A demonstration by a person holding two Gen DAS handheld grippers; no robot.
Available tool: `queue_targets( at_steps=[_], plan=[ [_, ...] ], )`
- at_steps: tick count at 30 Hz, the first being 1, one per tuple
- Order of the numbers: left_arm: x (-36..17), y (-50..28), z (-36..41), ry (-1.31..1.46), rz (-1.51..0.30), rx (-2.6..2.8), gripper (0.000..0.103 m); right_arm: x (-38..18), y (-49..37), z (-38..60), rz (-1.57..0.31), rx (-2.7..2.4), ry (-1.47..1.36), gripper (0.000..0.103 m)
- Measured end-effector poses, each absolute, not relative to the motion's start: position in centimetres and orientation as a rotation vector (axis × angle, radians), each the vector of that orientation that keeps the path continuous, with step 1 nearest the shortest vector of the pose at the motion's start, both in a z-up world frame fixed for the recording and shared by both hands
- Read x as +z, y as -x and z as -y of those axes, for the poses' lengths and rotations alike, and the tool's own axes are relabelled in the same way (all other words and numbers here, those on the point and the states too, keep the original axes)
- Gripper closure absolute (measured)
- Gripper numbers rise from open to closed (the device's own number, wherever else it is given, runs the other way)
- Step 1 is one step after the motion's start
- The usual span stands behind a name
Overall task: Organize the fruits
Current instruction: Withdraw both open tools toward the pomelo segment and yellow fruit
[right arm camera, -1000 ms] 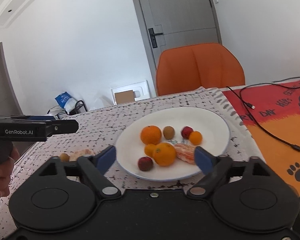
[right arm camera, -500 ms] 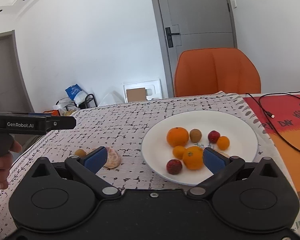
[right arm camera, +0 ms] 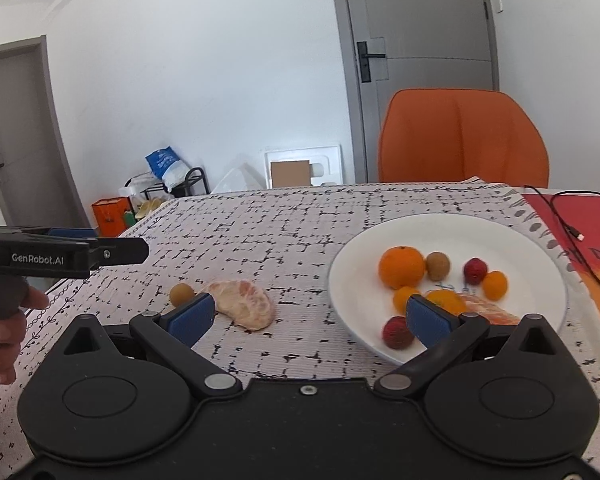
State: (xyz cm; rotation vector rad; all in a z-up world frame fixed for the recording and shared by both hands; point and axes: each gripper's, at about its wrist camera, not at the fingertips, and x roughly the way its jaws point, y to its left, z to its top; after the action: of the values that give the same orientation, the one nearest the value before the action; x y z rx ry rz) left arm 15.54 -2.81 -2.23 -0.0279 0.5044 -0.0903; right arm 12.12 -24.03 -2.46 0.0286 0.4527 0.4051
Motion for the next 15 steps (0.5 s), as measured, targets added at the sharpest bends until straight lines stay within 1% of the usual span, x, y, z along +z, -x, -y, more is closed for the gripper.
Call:
queue_targets(
  at_steps=[12, 15],
  plan=[
    [-4.4, -16.6, 1.2, 0.087, -0.572, -0.119, 0.003, -3.2, -13.3, 21.4, -0.485, 0.44, 0.014, 0.0],
    [-4.8, -16.9, 1.0, 0.105, -0.575, -0.119, 0.005, -3.1, -13.7, 21.3, -0.477, 0.436, 0.006, 0.0]
  ],
)
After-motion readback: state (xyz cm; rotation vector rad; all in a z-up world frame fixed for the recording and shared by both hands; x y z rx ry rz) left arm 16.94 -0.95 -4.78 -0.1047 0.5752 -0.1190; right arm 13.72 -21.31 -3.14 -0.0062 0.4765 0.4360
